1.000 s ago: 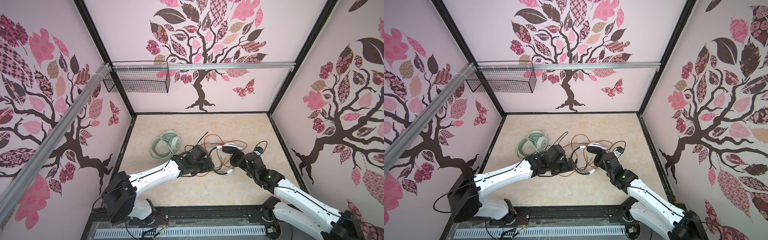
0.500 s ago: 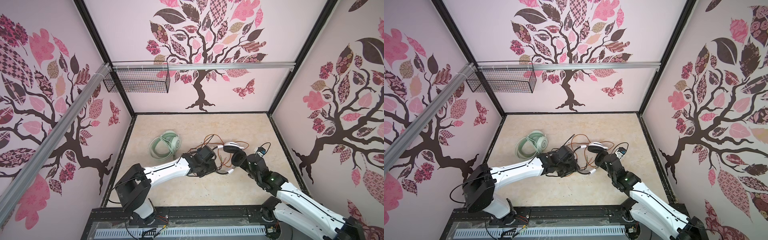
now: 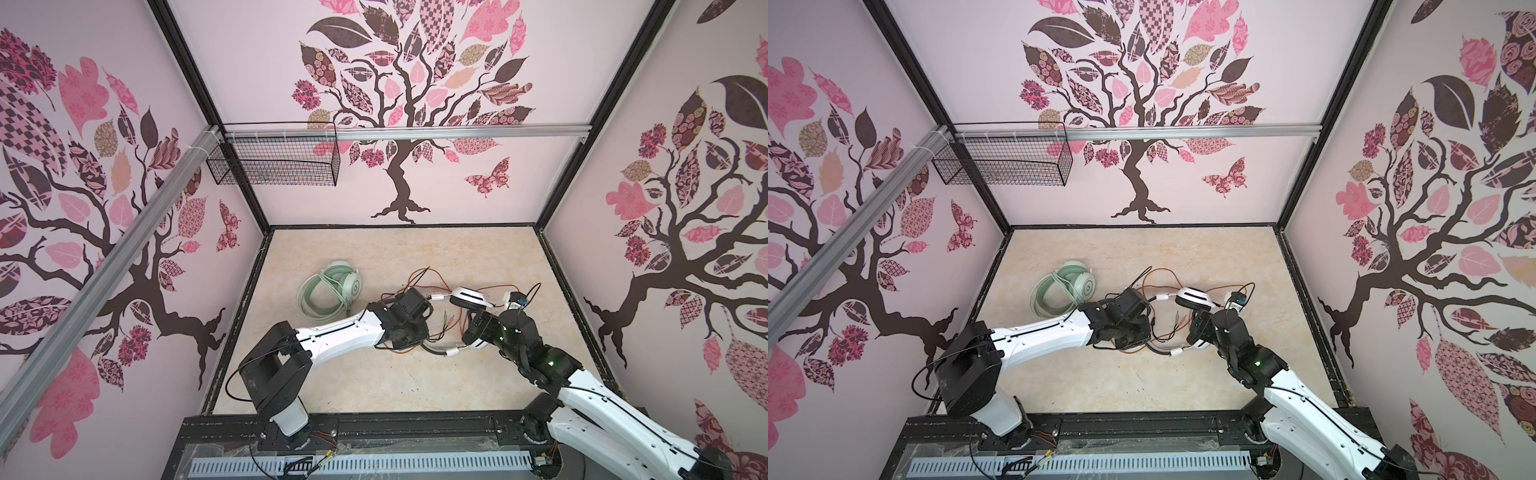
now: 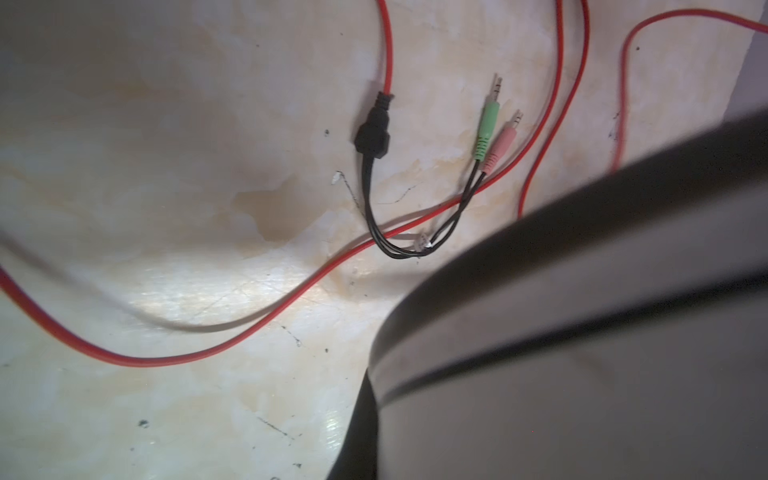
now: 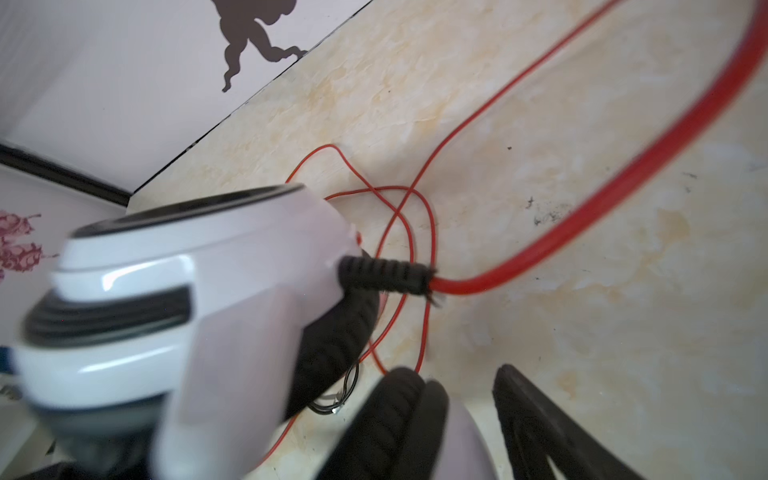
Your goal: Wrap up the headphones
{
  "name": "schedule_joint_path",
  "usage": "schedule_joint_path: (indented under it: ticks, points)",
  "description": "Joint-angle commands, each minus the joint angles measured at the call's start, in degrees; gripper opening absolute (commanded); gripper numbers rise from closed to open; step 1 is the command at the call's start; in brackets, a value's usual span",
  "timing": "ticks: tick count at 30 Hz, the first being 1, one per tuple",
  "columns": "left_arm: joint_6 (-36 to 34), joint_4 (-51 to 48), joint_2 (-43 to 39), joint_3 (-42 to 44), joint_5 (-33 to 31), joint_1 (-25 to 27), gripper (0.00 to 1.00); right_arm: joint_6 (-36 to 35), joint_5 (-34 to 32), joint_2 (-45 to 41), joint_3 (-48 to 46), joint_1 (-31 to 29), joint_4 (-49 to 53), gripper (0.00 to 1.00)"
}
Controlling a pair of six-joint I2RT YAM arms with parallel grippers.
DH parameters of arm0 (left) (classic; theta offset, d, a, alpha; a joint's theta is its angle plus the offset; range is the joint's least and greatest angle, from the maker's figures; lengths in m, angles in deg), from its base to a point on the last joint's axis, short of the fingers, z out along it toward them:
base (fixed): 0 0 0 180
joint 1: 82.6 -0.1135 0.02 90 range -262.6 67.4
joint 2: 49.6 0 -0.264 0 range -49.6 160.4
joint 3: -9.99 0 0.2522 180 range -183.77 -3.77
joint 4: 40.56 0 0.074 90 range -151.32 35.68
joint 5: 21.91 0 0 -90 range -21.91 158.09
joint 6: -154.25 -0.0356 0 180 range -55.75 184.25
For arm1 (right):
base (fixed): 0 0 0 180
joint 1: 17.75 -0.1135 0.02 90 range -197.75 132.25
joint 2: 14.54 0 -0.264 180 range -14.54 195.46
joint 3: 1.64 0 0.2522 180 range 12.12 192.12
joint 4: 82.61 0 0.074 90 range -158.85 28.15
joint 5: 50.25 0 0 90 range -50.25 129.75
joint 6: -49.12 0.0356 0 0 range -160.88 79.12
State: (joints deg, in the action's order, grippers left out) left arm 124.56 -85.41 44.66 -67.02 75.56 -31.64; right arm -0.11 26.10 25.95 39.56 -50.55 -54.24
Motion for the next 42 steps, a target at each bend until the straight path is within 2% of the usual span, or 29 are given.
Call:
schedule_joint_path:
  ticks: [1,4,6,10,13,17,24,28,31,33,38,39,40,42]
  points:
    - [-9.3,-2.5,-5.0,0.7,3.2,-4.7,0.0,-14.4,6.4,-6.4,4.4,0.4,2.3,0.98]
    - [-15.2,-5.6,-11.2,3.4,0.4,-7.9,0.0,-19.9,8.7,-12.7,6.2,0.4,5.1,1.0]
    - [-19.3,-8.6,-14.8,4.0,-3.4,-8.6,0.0,-22.7,9.6,-13.7,8.6,0.4,7.8,1.0]
    - [-26.7,-13.8,-20.4,4.3,-7.3,-8.7,0.0,-27.3,14.8,-11.0,12.7,0.4,10.6,0.99]
    - [-30.4,-15.9,-23.1,4.7,-6.0,-8.7,0.0,-28.5,19.7,-7.9,15.0,0.4,10.9,0.95]
    - [-31.9,-16.8,-25.8,6.2,-5.5,-8.7,0.0,-29.7,24.3,-3.7,17.2,-0.5,11.1,0.89]
    - [-32.5,-18.0,-26.7,7.5,-5.5,-8.6,0.0,-31.7,21.0,0.2,20.3,-10.0,13.0,0.88]
    - [-33.2,-18.5,-26.6,7.6,-6.3,-8.7,0.0,-31.8,15.8,2.4,20.6,-16.7,13.3,0.9]
    - [-33.1,-20.0,-26.2,6.7,-7.4,-9.0,0.0,-31.2,12.9,3.0,20.4,-18.3,13.0,0.92]
    - [-33.2,-21.5,-25.9,5.8,-6.0,-11.0,0.0,-31.3,10.3,2.5,19.8,-18.3,12.6,0.94]
    - [-34.4,-21.7,-27.8,6.4,-0.3,-20.7,0.0,-28.3,3.0,0.4,18.1,-17.7,13.2,1.0]
    - [-34.5,-21.9,-28.3,6.3,-0.1,-21.9,0.0,-27.0,4.1,-0.1,17.5,-16.2,13.0,1.0]
    - [-35.1,-21.8,-29.2,6.4,0.1,-22.8,0.0,-25.8,8.3,-0.2,16.8,-12.7,12.7,1.0]
    - [-36.1,-21.0,-30.4,6.4,0.1,-23.0,0.0,-24.9,23.3,0.1,15.1,-3.5,11.1,1.0]
